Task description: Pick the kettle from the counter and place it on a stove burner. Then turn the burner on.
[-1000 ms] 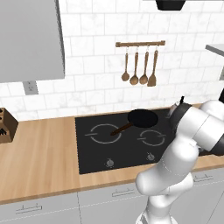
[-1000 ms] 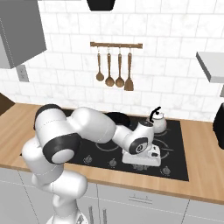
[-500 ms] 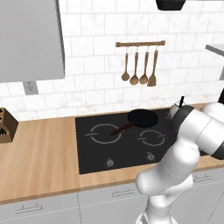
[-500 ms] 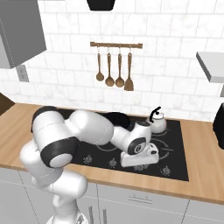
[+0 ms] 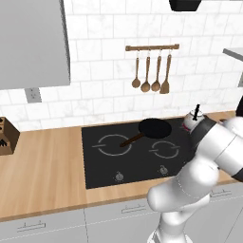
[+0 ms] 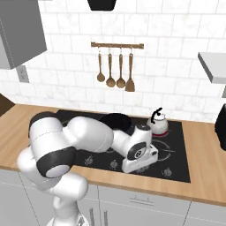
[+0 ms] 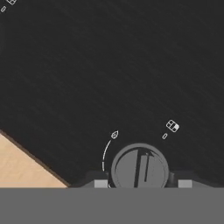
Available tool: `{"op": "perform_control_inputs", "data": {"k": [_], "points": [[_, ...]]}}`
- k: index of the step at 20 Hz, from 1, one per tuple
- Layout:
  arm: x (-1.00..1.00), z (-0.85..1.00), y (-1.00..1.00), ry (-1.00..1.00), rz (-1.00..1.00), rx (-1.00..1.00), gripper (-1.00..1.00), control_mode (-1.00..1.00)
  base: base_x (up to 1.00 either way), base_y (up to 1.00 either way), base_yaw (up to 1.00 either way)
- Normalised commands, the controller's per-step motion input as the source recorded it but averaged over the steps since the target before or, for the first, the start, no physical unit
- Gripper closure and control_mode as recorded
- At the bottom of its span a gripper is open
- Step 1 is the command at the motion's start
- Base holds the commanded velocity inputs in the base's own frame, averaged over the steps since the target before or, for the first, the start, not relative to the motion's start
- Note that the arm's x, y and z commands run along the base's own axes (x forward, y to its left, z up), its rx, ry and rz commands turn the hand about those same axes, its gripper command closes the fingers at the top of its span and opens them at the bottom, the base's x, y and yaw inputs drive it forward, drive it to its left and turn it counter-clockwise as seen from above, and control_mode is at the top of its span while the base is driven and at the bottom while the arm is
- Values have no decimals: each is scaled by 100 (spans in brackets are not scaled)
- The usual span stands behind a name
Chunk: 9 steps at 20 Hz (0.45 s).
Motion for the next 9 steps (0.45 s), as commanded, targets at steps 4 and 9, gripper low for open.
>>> {"op": "perform_control_inputs", "data": {"k": [4, 9], "points": [[0, 0, 0, -4, 25, 0, 100, -100, 0, 0, 0], [0, 0, 0, 0, 23, 0, 100, -100, 0, 0, 0]]}}
